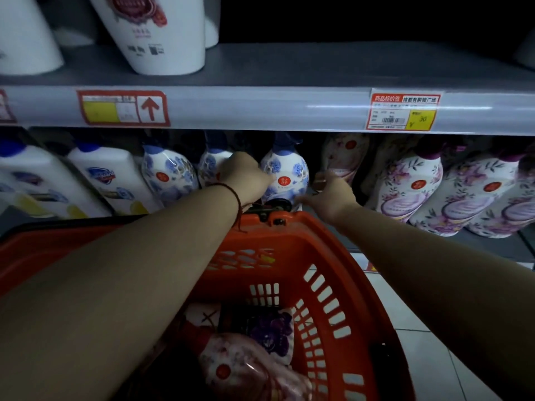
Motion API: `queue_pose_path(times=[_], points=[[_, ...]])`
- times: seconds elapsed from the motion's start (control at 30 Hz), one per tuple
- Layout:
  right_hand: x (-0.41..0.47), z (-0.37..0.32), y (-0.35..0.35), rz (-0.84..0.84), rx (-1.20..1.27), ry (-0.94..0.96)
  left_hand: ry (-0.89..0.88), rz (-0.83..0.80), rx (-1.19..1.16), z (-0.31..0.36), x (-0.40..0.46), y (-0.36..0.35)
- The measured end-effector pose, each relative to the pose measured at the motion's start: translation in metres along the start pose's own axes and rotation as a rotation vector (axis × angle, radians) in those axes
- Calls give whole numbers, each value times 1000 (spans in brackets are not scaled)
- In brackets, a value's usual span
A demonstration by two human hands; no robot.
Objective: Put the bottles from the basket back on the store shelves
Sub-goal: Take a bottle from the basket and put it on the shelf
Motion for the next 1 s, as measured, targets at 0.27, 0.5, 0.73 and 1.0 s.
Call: queue_pose_path(times=[0.27, 0.5, 0.73, 1.0], points=[[-64, -70, 47, 0, -165, 242, -235, 261, 248, -6, -92, 63], [-135, -143, 38, -202, -468, 627, -135, 244, 366, -55, -177, 98], [-169, -136, -37, -644, -949, 661, 225, -155, 472, -169, -189, 55], [-165, -84, -119, -1065, -1071, 585, 294, -472, 464, -209, -154, -2]])
Point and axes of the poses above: each hand's wrist, its own x-axis towards the middle knuckle, its own y-axis out of the back of the hand, z = x × y, the point moved 3 cm from there along x, towards the middle knuckle, and after that the axes turned 9 degrees about y, right-handed, at the moved point
